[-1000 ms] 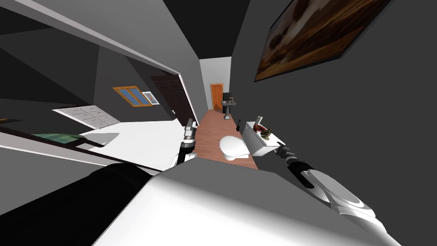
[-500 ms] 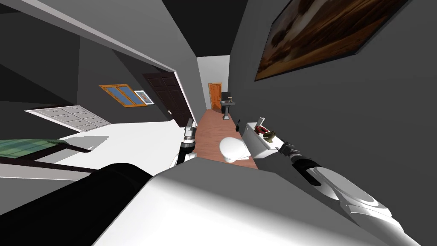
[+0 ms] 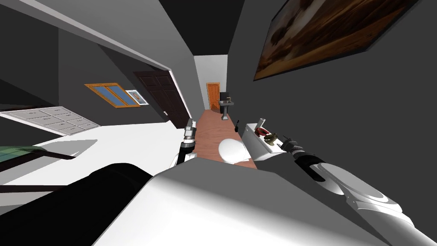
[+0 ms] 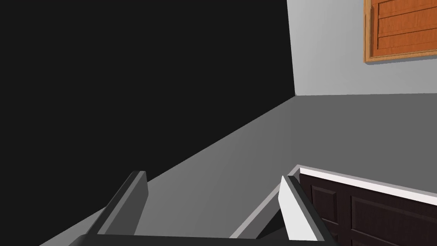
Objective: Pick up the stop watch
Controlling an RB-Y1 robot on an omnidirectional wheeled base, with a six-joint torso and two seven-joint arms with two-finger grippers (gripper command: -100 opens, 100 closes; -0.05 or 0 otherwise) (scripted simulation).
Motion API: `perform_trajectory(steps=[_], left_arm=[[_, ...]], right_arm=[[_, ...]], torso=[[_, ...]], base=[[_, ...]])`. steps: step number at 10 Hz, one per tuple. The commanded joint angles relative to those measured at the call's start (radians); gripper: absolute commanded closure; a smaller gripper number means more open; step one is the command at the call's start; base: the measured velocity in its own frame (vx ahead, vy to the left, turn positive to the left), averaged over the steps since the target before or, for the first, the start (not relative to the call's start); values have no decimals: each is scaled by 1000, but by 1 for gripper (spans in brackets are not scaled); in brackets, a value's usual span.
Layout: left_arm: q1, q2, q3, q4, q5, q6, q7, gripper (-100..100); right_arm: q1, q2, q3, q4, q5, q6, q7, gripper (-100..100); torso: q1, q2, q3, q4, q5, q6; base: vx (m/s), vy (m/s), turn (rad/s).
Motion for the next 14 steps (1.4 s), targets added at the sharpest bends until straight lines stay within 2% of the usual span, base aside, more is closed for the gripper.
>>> perform_trajectory(steps=[1, 2, 3, 7, 8, 9, 10, 14], left_arm=[[0, 0, 0, 0, 0, 0, 0, 0], [0, 0, 0, 0, 0, 0, 0, 0], [0, 0, 0, 0, 0, 0, 0, 0], [0, 0, 0, 0, 0, 0, 0, 0], [0, 0, 0, 0, 0, 0, 0, 0], [0, 0, 0, 0, 0, 0, 0, 0], [0, 0, 0, 0, 0, 0, 0, 0], [0, 0, 0, 0, 0, 0, 0, 0]], right_arm=[[0, 0, 0, 0, 0, 0, 0, 0], [0, 0, 0, 0, 0, 0, 0, -100], [0, 0, 0, 0, 0, 0, 0, 100], [0, 0, 0, 0, 0, 0, 0, 100], [0, 0, 0, 0, 0, 0, 0, 0], [4, 29, -3, 3, 24, -23, 10, -100], [6, 41, -4, 5, 33, -31, 14, -100], [13, 144, -2, 10, 101, -96, 53, -100]], torso=[[0, 0, 0, 0, 0, 0], [0, 3, 2, 1, 0, 0], [0, 4, 2, 1, 0, 0], [0, 5, 3, 1, 0, 0], [0, 5, 3, 1, 0, 0], [0, 5, 3, 1, 0, 0], [-4, 8, 5, 2, -1, 0], [-12, 15, 9, 4, -3, 1]], base=[[10, -1, 4], [0, 0, 0], [0, 0, 0], [0, 0, 0], [0, 0, 0], [-63, -84, 96], [-140, -122, 114], [-158, -173, 132]])
